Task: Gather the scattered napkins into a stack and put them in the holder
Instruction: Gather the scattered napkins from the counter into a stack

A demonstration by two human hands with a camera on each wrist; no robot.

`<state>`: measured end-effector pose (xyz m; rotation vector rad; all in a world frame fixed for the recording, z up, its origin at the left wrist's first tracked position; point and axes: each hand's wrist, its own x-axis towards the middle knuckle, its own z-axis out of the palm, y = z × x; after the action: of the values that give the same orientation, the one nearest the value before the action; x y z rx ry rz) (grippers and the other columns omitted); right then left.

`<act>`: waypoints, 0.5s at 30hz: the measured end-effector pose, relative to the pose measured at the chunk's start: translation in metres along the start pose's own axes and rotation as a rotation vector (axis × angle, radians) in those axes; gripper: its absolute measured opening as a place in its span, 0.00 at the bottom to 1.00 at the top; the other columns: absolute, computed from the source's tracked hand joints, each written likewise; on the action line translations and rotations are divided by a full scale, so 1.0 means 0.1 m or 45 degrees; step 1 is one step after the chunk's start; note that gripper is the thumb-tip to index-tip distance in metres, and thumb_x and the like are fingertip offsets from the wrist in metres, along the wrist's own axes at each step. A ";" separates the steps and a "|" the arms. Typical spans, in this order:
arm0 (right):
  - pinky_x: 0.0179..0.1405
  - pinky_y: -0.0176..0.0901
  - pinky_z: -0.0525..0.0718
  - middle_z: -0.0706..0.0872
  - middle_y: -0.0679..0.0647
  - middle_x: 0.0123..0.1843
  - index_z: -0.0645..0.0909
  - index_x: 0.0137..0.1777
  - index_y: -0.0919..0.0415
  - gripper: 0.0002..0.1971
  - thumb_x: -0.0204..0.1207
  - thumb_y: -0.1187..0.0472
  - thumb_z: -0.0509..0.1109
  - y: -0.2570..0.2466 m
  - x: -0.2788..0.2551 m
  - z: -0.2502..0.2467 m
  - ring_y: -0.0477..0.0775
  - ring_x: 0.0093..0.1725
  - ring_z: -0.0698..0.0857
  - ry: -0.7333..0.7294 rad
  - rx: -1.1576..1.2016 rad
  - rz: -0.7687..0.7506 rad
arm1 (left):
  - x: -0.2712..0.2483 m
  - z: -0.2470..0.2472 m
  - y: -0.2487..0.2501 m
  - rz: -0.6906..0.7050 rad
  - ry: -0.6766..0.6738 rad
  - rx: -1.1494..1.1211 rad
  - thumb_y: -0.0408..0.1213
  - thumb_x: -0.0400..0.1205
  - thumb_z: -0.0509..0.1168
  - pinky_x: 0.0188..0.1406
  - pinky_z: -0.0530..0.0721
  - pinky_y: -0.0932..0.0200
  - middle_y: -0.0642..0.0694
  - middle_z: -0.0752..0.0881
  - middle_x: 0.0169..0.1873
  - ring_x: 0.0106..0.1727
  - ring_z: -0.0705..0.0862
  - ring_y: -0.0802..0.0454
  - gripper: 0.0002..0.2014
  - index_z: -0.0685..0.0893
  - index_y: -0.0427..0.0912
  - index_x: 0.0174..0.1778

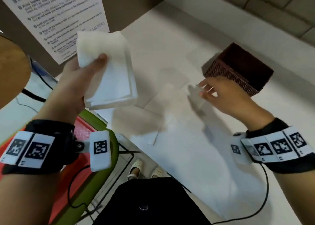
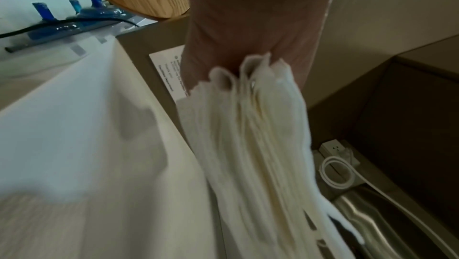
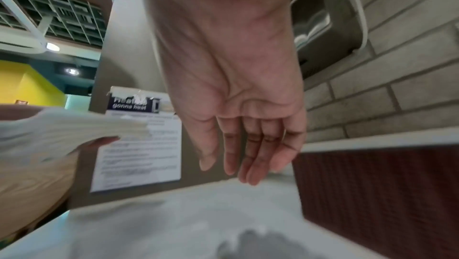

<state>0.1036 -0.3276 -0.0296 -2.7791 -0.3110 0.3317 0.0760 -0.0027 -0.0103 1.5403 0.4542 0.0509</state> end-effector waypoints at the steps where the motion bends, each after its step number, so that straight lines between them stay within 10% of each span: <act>1: 0.48 0.42 0.75 0.84 0.59 0.58 0.80 0.65 0.58 0.15 0.79 0.58 0.68 -0.06 -0.01 0.09 0.59 0.55 0.85 -0.029 -0.038 -0.025 | 0.02 -0.03 0.02 0.006 -0.001 0.003 0.46 0.82 0.68 0.36 0.87 0.68 0.53 0.91 0.49 0.44 0.91 0.60 0.16 0.84 0.45 0.64; 10: 0.69 0.59 0.67 0.62 0.51 0.84 0.62 0.81 0.46 0.35 0.78 0.73 0.61 -1.41 0.15 0.98 0.62 0.79 0.64 -0.267 -0.318 -0.771 | 0.26 -0.16 0.05 0.033 0.042 0.013 0.46 0.82 0.68 0.44 0.87 0.63 0.52 0.90 0.51 0.52 0.89 0.56 0.17 0.83 0.44 0.65; 15: 0.76 0.63 0.54 0.67 0.54 0.75 0.61 0.80 0.42 0.38 0.75 0.71 0.66 -1.53 0.31 1.13 0.61 0.79 0.59 -0.398 -0.482 -0.774 | 0.42 -0.25 0.01 0.050 0.014 0.005 0.44 0.82 0.69 0.38 0.87 0.68 0.58 0.93 0.41 0.45 0.91 0.62 0.14 0.84 0.46 0.62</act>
<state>0.0765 -0.1455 -0.0876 -2.7873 -1.3779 0.5939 0.1071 0.0342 -0.0185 1.5536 0.4330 0.0890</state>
